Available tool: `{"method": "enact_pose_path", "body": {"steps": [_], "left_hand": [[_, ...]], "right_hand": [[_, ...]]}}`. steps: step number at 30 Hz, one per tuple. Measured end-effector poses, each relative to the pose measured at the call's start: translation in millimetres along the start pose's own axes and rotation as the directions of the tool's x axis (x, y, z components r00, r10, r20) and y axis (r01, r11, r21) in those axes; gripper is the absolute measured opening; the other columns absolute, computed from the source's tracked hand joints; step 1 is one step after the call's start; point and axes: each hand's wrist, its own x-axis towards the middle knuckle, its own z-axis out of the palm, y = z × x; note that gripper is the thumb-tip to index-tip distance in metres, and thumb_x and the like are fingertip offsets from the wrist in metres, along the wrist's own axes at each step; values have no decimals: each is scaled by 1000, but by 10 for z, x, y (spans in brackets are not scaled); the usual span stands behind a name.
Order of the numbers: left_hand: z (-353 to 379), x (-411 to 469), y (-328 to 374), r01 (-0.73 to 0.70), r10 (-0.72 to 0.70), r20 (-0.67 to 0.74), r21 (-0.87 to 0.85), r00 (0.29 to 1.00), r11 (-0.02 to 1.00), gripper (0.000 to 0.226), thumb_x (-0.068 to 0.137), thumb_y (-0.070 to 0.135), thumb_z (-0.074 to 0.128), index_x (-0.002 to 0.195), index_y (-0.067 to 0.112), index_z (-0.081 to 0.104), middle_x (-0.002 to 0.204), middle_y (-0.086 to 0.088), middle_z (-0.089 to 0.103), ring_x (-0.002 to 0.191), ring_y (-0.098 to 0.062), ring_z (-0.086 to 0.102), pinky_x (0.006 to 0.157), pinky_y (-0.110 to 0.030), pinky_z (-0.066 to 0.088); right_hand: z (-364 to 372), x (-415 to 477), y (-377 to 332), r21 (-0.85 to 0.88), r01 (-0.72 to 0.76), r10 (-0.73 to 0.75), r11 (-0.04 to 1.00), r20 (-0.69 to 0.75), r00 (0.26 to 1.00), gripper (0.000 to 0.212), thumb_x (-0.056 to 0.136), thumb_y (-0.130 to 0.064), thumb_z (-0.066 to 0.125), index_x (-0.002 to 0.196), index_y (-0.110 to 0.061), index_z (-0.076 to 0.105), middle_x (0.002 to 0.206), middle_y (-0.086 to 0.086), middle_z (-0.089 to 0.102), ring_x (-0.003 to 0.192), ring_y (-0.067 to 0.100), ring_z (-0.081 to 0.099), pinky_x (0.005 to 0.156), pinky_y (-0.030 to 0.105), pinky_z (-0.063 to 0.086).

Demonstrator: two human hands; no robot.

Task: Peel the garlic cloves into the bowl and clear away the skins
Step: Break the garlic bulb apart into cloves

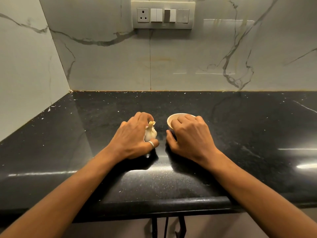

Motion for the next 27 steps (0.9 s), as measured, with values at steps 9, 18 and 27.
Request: {"method": "enact_pose_path", "body": {"steps": [9, 18, 27], "left_hand": [[39, 59, -110, -12, 22, 28, -314, 999, 949, 62, 76, 27, 82, 126, 23, 47, 110, 8, 55, 98, -6, 56, 83, -26, 51], [45, 99, -162, 13, -16, -3, -433, 1000, 901, 59, 77, 27, 86, 124, 19, 53, 111, 7, 61, 98, 4, 58, 76, -5, 41], [37, 127, -181, 21, -14, 17, -499, 1000, 867, 42, 76, 27, 88, 110, 18, 64, 102, 3, 71, 92, -9, 70, 78, -19, 55]], "right_hand": [[37, -19, 105, -92, -93, 96, 991, 37, 995, 25, 83, -38, 64, 78, -14, 60, 77, 7, 64, 70, 31, 59, 68, 38, 37], [-43, 11, -18, 60, 11, -2, 998, -139, 990, 30, 94, -39, 58, 100, -11, 65, 99, 8, 64, 92, 28, 57, 77, 41, 43], [-4, 16, -142, 330, 146, -105, 932, -139, 985, 20, 100, -14, 58, 111, 0, 68, 103, 15, 69, 82, 30, 66, 66, 43, 57]]}}
